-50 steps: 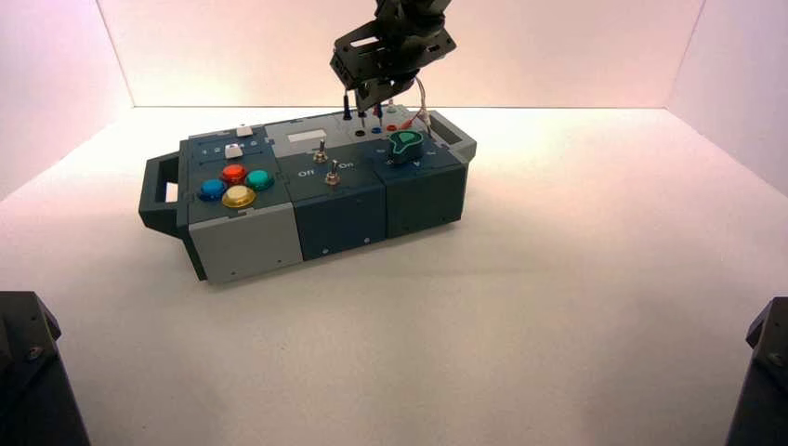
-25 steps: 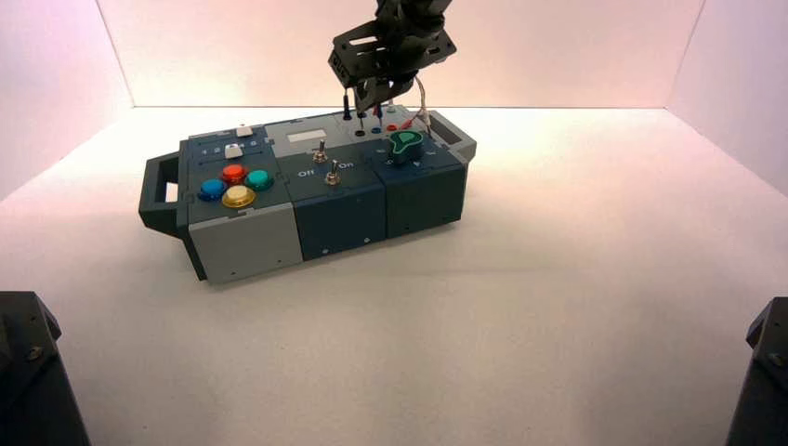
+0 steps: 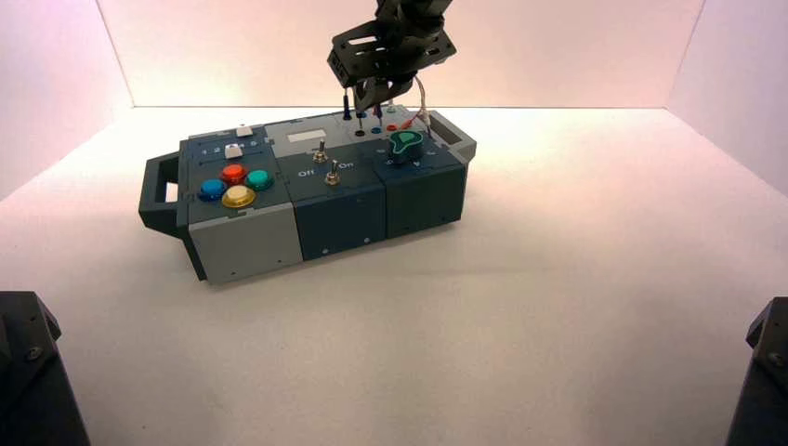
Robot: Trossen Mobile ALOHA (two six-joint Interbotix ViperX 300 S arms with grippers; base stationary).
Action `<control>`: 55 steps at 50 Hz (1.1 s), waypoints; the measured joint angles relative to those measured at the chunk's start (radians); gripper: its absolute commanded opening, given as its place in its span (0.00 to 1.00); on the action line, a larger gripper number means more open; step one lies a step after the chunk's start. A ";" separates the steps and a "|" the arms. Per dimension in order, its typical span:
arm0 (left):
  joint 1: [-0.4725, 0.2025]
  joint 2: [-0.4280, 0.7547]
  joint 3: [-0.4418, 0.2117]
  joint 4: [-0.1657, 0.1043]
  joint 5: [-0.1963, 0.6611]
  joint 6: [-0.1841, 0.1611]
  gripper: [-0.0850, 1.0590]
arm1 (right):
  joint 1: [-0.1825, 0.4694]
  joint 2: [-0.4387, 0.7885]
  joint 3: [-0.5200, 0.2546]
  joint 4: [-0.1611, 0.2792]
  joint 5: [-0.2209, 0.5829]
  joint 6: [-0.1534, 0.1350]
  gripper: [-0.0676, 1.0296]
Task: Insert the black wire.
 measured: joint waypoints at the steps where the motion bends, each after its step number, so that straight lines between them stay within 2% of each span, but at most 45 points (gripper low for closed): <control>1: 0.000 0.000 0.000 0.000 0.000 0.000 0.05 | 0.000 0.000 0.000 0.000 -0.002 0.000 0.04; 15: 0.000 0.000 0.000 0.000 0.000 0.000 0.05 | 0.002 0.000 0.011 0.017 -0.002 0.000 0.04; 55: 0.000 0.000 0.000 0.000 0.000 0.002 0.05 | 0.002 0.000 0.012 0.021 -0.021 0.000 0.04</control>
